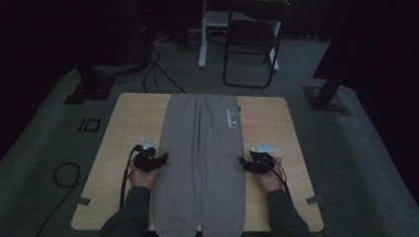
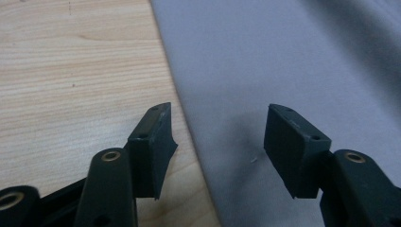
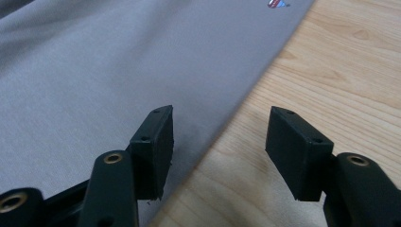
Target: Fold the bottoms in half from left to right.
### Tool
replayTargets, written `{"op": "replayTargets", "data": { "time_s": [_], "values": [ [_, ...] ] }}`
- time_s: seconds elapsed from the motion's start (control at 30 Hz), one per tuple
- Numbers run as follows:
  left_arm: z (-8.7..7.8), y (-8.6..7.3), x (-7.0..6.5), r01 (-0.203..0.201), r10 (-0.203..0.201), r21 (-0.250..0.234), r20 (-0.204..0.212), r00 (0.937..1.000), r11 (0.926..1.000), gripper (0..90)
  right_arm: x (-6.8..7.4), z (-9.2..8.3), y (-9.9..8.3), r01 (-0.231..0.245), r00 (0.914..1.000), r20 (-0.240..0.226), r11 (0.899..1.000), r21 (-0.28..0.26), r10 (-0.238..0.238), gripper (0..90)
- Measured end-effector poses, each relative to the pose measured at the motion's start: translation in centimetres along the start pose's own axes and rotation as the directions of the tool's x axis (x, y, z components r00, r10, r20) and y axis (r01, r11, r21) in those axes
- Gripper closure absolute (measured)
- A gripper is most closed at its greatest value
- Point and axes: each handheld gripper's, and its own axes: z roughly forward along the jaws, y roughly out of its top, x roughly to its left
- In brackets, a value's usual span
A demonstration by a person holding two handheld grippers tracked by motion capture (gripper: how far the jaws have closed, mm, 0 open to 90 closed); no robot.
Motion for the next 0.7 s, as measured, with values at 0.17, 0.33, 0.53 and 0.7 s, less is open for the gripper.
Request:
{"op": "replayTargets", "data": {
  "time_s": [0.17, 0.33, 0.53, 0.7],
  "values": [
    [0.1, -0.1, -0.5, -0.04, 0.04, 0.005, -0.039, 0.9984, 0.9992, 40.8, 0.0, 0.1, 0.0, 0.004, 1.0, 0.008, 1.0, 0.006, -0.004, 41.1],
    [-0.2, -0.2, -0.3, -0.033, 0.033, 0.002, -0.057, 0.9978, 0.9995, 53.0, 0.0, 0.3, -0.2, 0.007, 0.9999, 0.014, 1.0, 0.021, -0.008, 40.3],
    [-0.7, -0.4, 0.9, 0.013, -0.012, 0.007, -0.044, 0.999, 0.9999, 82.1, -0.3, 0.2, -0.3, -0.009, 0.9999, 0.012, 1.0, 0.023, 0.009, 40.0],
    [-1.0, -0.5, 1.6, 0.031, -0.031, 0.013, -0.042, 0.9986, 0.9994, 87.7, -0.6, 0.1, -0.4, -0.015, 0.9998, 0.009, 1.0, 0.025, 0.015, 39.6]
  ]
}}
